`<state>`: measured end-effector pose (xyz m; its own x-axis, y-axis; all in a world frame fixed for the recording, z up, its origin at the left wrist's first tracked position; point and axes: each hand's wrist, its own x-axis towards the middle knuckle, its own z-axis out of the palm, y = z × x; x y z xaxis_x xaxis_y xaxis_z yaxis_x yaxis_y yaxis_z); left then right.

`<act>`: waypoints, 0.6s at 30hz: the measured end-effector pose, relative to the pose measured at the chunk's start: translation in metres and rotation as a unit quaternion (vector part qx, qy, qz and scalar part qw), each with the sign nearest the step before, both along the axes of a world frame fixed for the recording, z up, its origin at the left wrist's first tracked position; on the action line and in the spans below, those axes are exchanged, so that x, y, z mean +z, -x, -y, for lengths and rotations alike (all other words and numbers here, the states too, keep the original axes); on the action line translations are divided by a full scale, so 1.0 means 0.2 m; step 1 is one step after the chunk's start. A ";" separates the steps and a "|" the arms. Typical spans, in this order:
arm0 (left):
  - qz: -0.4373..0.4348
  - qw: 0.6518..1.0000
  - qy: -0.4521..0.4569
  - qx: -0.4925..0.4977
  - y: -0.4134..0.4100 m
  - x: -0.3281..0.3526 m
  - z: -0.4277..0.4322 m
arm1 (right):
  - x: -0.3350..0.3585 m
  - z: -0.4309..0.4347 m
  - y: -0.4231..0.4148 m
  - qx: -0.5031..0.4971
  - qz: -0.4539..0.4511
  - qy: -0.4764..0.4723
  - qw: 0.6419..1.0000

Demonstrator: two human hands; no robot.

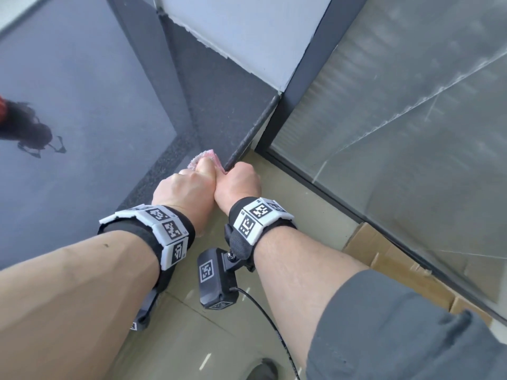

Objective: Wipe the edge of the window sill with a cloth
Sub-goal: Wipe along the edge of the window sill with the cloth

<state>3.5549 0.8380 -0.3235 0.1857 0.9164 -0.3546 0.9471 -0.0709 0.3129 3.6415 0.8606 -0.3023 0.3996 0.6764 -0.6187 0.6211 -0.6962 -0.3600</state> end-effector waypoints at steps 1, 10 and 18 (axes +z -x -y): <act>0.004 1.000 -0.002 0.010 -0.02 -0.01 0.01 | -0.01 0.00 -0.02 0.010 0.003 -0.003 1.000; 0.024 0.999 0.011 0.038 -0.21 0.01 -0.02 | -0.06 -0.04 -0.20 0.036 0.027 -0.030 0.999; 0.051 0.996 -0.073 0.022 -0.30 0.01 0.00 | -0.03 0.00 -0.30 -0.002 -0.001 -0.083 0.997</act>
